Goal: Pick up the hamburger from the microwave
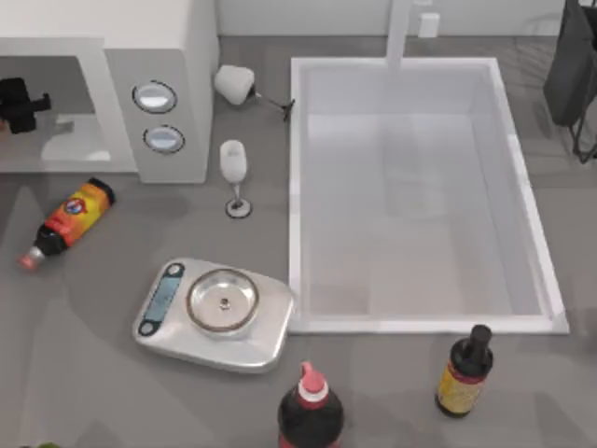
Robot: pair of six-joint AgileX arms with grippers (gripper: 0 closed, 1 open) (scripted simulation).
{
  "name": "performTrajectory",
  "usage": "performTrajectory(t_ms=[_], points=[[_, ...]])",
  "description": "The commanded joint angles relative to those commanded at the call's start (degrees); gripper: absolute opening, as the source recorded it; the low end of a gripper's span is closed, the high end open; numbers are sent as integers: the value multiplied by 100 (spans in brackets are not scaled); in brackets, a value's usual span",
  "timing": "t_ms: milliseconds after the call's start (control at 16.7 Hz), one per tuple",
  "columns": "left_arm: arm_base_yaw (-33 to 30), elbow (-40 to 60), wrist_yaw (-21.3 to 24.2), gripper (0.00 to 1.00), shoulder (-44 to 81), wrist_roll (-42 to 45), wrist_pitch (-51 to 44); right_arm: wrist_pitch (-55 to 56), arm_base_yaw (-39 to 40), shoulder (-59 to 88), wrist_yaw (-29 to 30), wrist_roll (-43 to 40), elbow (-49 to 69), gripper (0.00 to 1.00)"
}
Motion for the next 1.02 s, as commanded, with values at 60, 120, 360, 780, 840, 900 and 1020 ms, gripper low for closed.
performTrajectory(t_ms=[60,120,360,780,840,900,1020], points=[[-76,-104,-4,0,-132,-8,-35,0,0,0,0,0,0,100],[-179,-244,-10,0,-323,-19,-81,0,0,0,0,0,0,100],[-774,-1030,-48,0,-1654,-84,-339,0,0,0,0,0,0,100],[-1788,-2348,-112,0,-3758,-195,-771,0,0,0,0,0,0,100],[-1840,-2412,-115,0,-3833,-200,-791,0,0,0,0,0,0,100],[-1851,-2424,-116,0,-3848,-202,-795,0,0,0,0,0,0,100],[-1851,-2424,-116,0,-3848,-202,-795,0,0,0,0,0,0,100]])
